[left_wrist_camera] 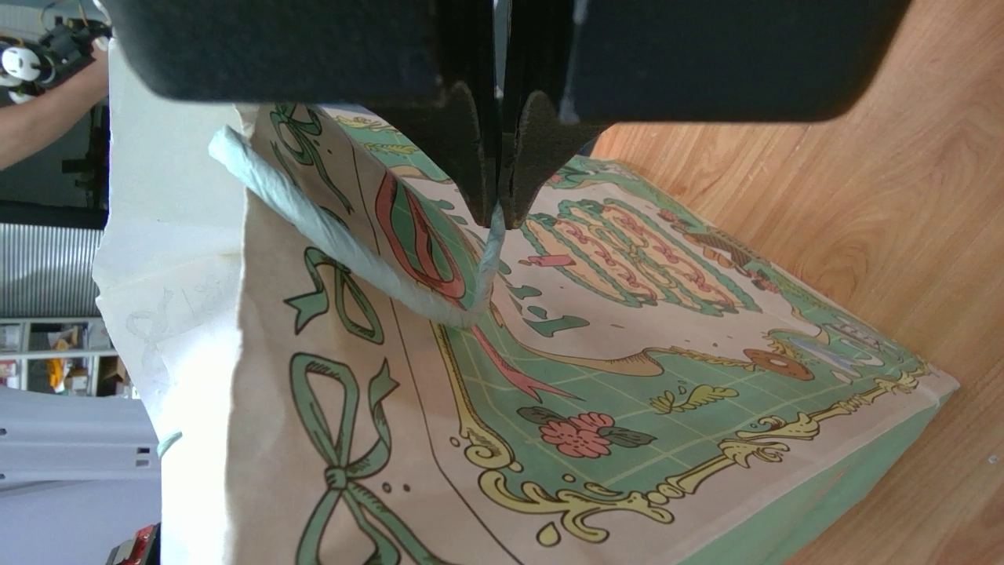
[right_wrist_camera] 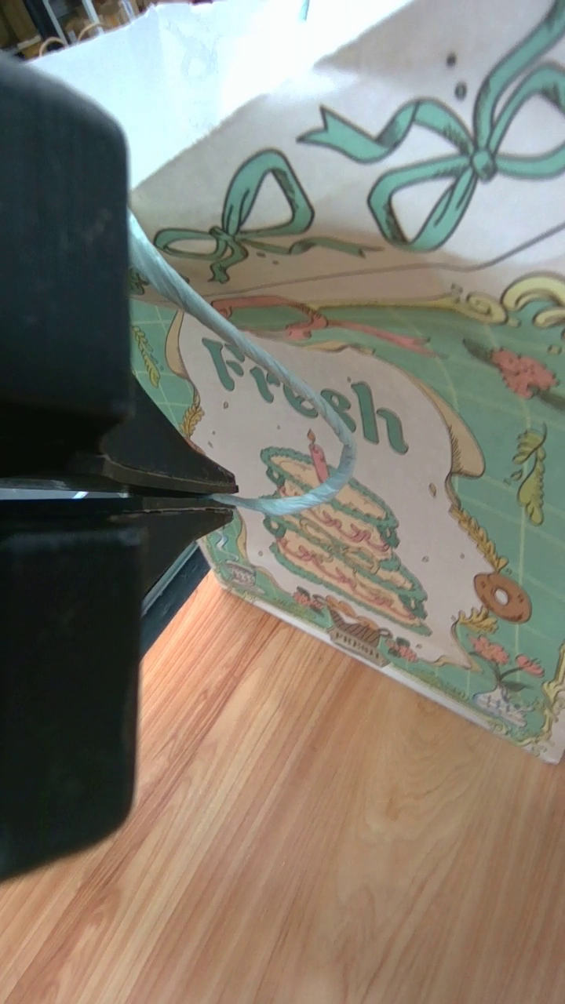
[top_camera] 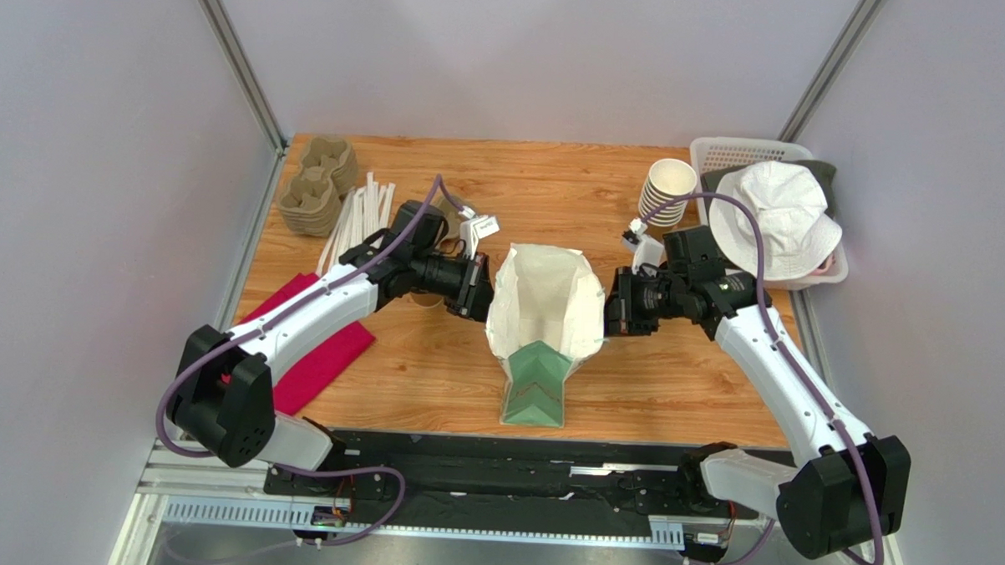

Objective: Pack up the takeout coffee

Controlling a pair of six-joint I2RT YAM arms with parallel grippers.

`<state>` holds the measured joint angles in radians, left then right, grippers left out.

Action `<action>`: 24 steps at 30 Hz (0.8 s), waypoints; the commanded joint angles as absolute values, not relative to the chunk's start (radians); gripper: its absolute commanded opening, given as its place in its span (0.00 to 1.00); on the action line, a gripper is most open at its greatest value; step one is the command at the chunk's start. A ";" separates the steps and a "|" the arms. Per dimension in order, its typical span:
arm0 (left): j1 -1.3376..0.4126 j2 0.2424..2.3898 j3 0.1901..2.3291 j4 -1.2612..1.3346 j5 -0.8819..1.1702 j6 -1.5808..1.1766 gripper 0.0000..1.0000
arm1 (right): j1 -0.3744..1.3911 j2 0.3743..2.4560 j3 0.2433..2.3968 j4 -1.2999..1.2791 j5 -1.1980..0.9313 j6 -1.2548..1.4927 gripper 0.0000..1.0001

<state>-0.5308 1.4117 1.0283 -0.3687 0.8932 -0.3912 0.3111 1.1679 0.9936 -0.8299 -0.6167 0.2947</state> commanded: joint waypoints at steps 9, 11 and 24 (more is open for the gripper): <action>-0.543 1.325 1.046 -0.436 0.867 -0.293 0.01 | 0.305 1.126 1.043 -0.850 -0.634 0.243 0.03; -0.543 1.299 1.057 -0.454 0.850 -0.279 0.06 | 0.302 1.114 1.066 -0.885 -0.611 0.227 0.07; -0.538 1.197 1.170 -0.587 0.747 -0.213 0.39 | 0.272 1.103 1.232 -1.028 -0.540 0.160 0.31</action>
<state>-0.5365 1.2407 1.1213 -0.5499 0.7761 -0.2531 0.2794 1.1156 1.1732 -0.9810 -0.5629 0.1894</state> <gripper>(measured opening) 0.358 0.264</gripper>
